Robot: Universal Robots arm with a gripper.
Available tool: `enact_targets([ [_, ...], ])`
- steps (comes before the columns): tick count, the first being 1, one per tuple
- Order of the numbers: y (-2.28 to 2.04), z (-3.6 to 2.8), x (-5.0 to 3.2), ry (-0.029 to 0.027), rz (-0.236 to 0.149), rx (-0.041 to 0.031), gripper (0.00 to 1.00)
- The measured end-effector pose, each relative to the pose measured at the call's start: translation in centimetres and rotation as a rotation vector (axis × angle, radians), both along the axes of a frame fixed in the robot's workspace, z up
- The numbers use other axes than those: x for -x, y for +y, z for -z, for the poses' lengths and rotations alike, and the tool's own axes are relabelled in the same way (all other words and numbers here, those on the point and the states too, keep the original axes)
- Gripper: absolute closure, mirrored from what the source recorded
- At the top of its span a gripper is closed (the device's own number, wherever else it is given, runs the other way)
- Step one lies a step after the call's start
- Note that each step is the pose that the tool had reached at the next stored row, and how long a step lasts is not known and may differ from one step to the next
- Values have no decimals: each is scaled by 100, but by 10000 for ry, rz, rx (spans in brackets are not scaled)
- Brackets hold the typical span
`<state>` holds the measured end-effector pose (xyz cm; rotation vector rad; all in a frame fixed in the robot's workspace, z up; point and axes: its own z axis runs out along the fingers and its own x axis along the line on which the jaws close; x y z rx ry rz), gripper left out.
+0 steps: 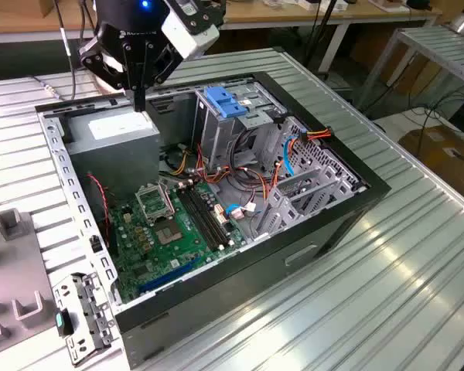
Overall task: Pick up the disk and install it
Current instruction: 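Reach for the disk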
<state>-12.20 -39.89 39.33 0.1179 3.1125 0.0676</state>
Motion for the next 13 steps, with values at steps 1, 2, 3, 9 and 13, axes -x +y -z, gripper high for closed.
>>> enact_targets([
  [1, 0, 0, 0, 0, 1, 0, 89],
  [2, 0, 0, 0, 0, 0, 0, 89],
  [3, 0, 0, 1, 0, 0, 0, 89],
  [9, 0, 0, 22, 0, 0, 0, 89],
  [13, 0, 0, 36, 0, 0, 0, 89],
])
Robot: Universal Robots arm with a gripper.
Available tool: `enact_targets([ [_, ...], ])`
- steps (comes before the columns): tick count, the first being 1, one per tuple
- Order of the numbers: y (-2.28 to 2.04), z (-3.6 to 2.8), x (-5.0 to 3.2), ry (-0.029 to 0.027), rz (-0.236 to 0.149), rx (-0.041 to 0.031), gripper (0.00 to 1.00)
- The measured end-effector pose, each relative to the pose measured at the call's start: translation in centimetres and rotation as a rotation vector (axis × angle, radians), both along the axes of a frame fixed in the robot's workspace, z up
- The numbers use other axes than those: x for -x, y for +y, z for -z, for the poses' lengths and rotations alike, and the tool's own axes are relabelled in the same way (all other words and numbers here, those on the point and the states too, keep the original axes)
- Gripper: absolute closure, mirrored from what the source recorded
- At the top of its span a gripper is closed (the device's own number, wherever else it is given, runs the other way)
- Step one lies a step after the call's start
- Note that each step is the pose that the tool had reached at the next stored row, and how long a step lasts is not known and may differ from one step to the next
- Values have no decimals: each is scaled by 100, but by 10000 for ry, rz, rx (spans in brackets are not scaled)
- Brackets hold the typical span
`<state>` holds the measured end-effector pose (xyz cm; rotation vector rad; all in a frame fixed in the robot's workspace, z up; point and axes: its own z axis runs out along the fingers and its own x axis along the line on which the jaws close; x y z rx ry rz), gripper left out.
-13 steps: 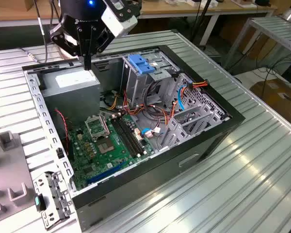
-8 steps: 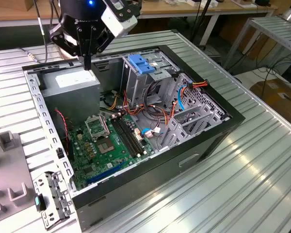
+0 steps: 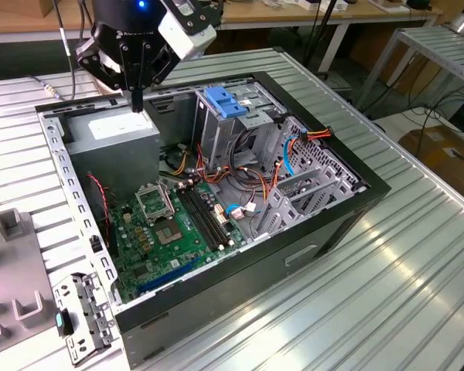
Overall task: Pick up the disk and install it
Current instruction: 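Reach for the disk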
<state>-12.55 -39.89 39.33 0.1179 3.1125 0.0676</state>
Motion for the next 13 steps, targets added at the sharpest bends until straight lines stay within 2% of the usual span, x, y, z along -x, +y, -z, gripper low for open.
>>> enact_targets([
  [13, 0, 0, 69, 0, 0, 0, 89],
])
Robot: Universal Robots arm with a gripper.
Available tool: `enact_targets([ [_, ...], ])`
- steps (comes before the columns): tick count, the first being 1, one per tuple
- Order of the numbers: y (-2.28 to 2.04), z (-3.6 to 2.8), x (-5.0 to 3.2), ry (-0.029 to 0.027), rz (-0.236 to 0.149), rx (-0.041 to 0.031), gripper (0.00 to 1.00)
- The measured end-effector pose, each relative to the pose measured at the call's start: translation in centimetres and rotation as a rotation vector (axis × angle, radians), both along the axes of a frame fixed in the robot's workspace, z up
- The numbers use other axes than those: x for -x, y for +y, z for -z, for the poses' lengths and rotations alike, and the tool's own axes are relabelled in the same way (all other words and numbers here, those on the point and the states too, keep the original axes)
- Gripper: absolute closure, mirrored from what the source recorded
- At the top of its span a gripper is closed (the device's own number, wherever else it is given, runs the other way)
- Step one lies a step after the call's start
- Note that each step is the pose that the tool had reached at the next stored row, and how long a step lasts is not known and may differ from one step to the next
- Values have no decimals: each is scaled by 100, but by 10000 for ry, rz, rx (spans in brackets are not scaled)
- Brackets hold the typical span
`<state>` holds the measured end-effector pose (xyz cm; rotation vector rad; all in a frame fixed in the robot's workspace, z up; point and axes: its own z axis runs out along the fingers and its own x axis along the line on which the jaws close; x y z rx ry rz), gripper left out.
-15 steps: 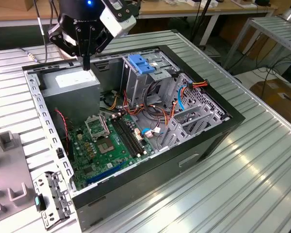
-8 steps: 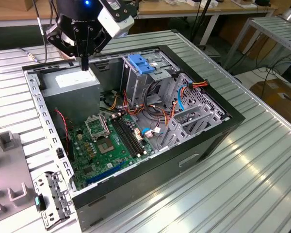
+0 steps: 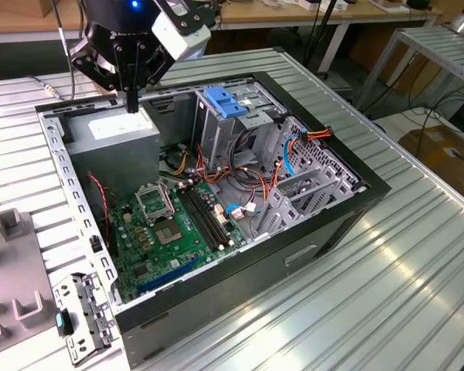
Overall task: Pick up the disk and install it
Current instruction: 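Reach for the disk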
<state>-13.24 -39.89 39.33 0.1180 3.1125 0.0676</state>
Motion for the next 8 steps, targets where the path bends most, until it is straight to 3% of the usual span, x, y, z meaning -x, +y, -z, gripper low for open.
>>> enact_targets([
  [8, 0, 0, 38, -1, 0, -1, 89],
])
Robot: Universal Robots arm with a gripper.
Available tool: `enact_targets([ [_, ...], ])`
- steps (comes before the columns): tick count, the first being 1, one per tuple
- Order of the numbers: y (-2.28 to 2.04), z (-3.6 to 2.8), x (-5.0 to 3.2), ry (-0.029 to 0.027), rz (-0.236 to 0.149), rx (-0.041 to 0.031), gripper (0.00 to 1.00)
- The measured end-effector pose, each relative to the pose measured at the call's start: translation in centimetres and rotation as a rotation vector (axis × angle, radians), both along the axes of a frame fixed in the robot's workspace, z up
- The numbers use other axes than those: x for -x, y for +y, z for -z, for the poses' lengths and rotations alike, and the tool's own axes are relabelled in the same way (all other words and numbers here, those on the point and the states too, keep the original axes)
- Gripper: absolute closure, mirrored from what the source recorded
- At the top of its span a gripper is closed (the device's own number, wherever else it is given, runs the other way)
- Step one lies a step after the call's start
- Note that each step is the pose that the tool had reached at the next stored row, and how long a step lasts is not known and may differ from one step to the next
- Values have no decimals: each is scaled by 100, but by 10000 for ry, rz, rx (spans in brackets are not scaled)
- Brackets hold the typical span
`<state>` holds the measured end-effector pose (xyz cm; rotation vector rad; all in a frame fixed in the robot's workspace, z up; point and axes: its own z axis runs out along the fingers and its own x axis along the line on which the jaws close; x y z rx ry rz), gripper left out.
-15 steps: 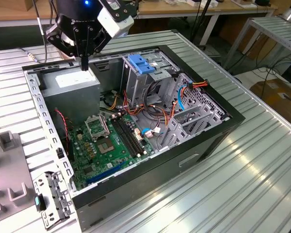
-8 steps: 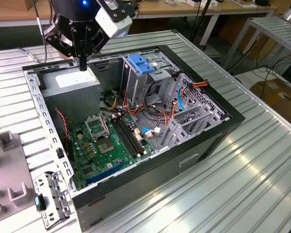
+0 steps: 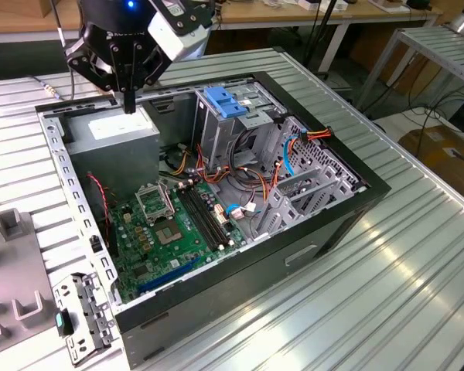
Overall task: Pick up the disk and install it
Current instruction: 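Reach for the disk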
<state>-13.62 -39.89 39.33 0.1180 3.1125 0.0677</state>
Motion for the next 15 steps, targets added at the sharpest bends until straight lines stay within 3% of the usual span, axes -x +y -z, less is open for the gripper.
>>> enact_targets([
  [15, 0, 0, 74, 0, 0, 1, 89],
])
